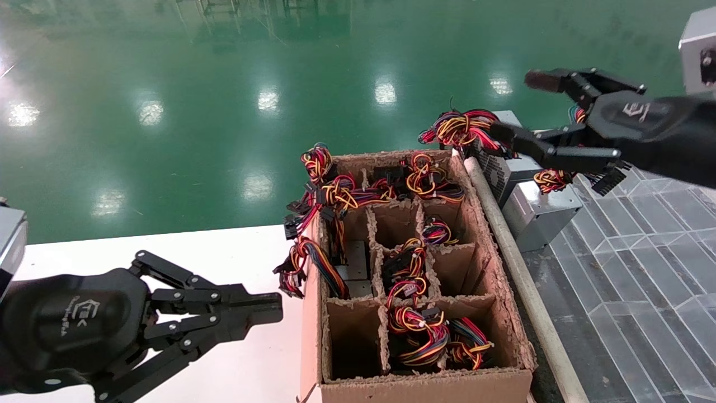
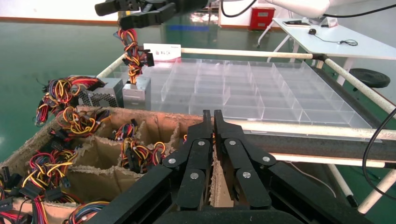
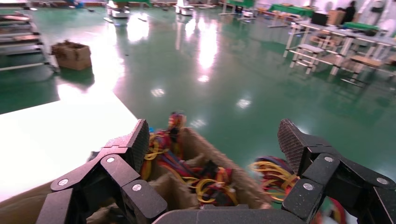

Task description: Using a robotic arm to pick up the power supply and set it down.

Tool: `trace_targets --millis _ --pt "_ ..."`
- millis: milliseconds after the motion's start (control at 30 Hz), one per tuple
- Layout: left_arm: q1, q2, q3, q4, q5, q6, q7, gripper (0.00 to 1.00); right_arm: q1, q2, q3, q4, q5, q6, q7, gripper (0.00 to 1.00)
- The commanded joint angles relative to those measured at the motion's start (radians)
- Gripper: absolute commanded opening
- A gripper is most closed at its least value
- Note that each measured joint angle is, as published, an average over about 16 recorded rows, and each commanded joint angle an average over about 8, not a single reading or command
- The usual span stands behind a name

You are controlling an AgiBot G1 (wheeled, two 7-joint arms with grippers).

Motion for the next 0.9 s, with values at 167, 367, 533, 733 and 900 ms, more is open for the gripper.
trace_targets --millis 167,367,533,733,900 --pt "0.0 0.0 0.0 0.0 0.0 0.0 0.0 1.0 -0.071 0.008 0.031 0.086 0.023 -0.02 0.023 1.0" --pt "0.0 0.0 0.0 0.0 0.0 0.0 0.0 1.0 -0.142 0.016 0.062 0.172 0.046 -0.039 0.047 1.0" --pt "0.0 0.0 0.0 0.0 0.0 0.0 0.0 1.0 -0.2 0.022 0.088 0.243 0.065 -0.055 0.066 1.0" --pt "0.0 0.0 0.001 0.0 0.0 0.0 0.0 1.0 -0.271 0.03 0.118 0.329 0.088 -0.075 0.089 1.0" --pt "0.0 0.0 0.001 0.0 -0.001 0.0 0.0 1.0 -0.33 0.036 0.144 0.401 0.107 -0.091 0.109 1.0"
